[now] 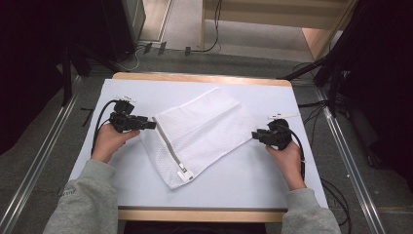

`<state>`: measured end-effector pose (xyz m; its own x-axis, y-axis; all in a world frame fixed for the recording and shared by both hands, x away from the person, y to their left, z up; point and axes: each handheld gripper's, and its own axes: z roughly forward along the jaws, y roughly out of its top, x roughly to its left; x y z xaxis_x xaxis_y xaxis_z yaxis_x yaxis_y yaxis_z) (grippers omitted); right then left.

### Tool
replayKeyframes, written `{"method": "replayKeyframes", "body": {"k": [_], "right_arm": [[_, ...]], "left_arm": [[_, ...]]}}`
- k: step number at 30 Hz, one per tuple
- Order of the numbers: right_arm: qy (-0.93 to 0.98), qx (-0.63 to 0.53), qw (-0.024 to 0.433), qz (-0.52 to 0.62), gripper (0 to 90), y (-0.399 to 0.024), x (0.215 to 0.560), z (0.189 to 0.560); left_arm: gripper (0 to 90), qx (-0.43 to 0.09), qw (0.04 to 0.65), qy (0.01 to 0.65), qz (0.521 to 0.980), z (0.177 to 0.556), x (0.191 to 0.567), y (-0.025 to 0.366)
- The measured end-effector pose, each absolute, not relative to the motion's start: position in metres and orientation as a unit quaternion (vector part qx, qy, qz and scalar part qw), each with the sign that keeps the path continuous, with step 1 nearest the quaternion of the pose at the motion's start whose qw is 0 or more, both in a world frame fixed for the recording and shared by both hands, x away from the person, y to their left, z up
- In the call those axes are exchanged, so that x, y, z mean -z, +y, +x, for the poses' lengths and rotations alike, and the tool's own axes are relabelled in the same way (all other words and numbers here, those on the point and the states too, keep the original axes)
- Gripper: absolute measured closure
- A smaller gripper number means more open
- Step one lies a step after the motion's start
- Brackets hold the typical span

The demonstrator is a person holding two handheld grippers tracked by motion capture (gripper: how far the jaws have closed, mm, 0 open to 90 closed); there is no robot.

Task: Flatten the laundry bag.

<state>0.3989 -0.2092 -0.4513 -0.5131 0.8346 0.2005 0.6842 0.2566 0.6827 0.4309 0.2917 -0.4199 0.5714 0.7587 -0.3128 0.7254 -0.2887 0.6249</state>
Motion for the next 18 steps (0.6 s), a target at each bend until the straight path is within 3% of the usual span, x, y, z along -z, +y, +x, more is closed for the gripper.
{"method": "replayKeyframes", "body": {"k": [18], "right_arm": [[0.8,-0.39,0.092,0.447,64.4,-0.183,0.447,0.348]], "left_arm": [[40.0,-0.023,0.354,0.442,0.824,0.482,0.443,0.265]]}}
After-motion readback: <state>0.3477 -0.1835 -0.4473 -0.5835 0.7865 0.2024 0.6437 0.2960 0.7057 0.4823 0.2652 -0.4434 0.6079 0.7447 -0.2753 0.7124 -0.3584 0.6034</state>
